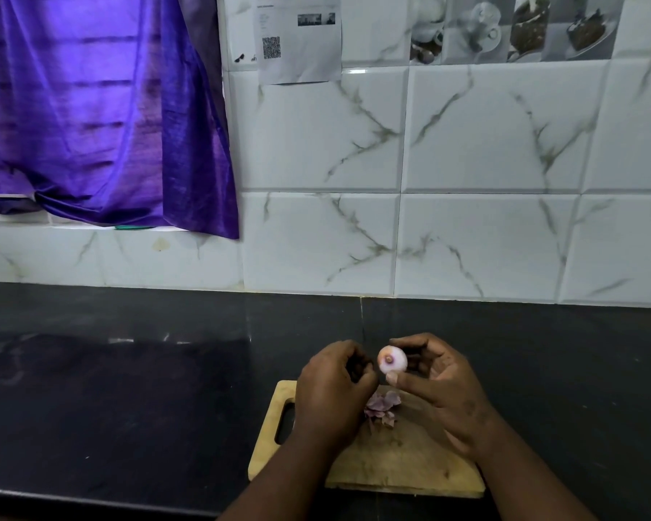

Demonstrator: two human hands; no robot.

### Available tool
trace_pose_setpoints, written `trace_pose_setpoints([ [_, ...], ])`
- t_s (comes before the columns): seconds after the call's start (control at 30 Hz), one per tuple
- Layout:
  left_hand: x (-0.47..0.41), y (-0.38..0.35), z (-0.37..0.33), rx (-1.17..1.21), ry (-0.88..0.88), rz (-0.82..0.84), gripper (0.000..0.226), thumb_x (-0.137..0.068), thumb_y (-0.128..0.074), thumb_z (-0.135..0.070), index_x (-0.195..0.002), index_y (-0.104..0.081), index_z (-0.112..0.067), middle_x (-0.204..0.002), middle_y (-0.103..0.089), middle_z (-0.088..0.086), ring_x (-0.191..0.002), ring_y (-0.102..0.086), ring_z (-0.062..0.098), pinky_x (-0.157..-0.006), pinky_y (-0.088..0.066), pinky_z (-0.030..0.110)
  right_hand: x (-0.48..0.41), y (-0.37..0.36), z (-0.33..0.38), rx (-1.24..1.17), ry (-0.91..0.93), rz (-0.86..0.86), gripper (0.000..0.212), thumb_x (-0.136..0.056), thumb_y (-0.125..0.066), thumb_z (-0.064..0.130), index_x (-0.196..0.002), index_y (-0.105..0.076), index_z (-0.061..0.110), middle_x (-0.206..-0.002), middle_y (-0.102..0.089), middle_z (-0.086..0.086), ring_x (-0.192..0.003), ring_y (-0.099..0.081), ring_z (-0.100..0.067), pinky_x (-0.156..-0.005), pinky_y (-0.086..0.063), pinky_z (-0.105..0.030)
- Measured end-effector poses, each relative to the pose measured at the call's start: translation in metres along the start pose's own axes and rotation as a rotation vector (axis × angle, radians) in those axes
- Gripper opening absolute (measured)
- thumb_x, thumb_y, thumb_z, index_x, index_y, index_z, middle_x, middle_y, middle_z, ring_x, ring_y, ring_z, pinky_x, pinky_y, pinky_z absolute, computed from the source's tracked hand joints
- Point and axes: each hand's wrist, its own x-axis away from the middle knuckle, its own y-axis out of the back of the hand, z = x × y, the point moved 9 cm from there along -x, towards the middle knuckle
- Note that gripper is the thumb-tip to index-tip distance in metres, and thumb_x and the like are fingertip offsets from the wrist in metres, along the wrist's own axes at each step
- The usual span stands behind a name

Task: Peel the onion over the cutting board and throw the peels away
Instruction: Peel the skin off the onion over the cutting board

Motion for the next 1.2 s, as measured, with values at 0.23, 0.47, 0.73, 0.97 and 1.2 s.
trace_pose_setpoints([
  [0.23, 0.002, 0.0, -0.005, 0.155, -0.066, 0.001, 0.004, -0.094, -0.072, -0.028, -0.096, -0.075, -0.031, -0.087, -0.072, -0.014, -0.081, -0.068, 0.006, -0.068, -0.061, 0.034, -0.001, 0.003, -0.001, 0.011, -0.005, -0.025, 0.04, -0.077, -0.083, -0.008, -0.11, -0.075, 0.013, -0.109, -0.08, -0.009, -0.103, -0.076, -0.026, -0.086, -0.063, -0.037],
  [0.47, 0.004, 0.002, -0.009, 0.167, -0.117, -0.007, 0.008, -0.089, -0.08, -0.026, -0.097, -0.08, -0.03, -0.088, -0.075, -0.017, -0.084, -0.07, 0.002, -0.071, -0.062, 0.032, -0.002, 0.003, -0.004, 0.002, -0.009, -0.022, 0.041, -0.072, -0.086, -0.009, -0.106, -0.073, 0.008, -0.105, -0.079, -0.013, -0.099, -0.077, -0.028, -0.078, -0.064, -0.034],
  [0.73, 0.003, -0.001, -0.008, 0.052, -0.099, 0.003, 0.007, -0.086, -0.075, -0.034, -0.085, -0.069, -0.032, -0.079, -0.065, -0.014, -0.075, -0.061, 0.006, -0.062, -0.055, 0.034, -0.001, -0.002, -0.003, 0.065, 0.01, 0.0, 0.038, -0.069, -0.089, -0.008, -0.099, -0.071, 0.007, -0.1, -0.079, -0.01, -0.095, -0.078, -0.025, -0.08, -0.065, -0.037],
  [0.97, -0.001, -0.001, 0.005, 0.057, 0.022, -0.004, 0.012, -0.089, -0.072, -0.028, -0.08, -0.065, -0.027, -0.075, -0.064, -0.006, -0.071, -0.061, 0.013, -0.063, -0.055, 0.044, 0.0, -0.001, 0.002, 0.01, 0.029, 0.018, 0.041, -0.073, -0.082, -0.015, -0.108, -0.072, 0.004, -0.105, -0.08, -0.009, -0.099, -0.077, -0.025, -0.08, -0.063, -0.032],
  [1.2, 0.003, 0.002, -0.006, 0.248, -0.055, 0.014, 0.013, -0.091, -0.065, -0.043, -0.094, -0.073, -0.033, -0.088, -0.071, -0.013, -0.083, -0.068, 0.008, -0.069, -0.06, 0.037, 0.0, 0.003, 0.002, 0.047, 0.034, -0.023, 0.039, -0.075, -0.084, -0.011, -0.107, -0.074, 0.008, -0.105, -0.08, -0.009, -0.099, -0.077, -0.023, -0.077, -0.063, -0.028],
])
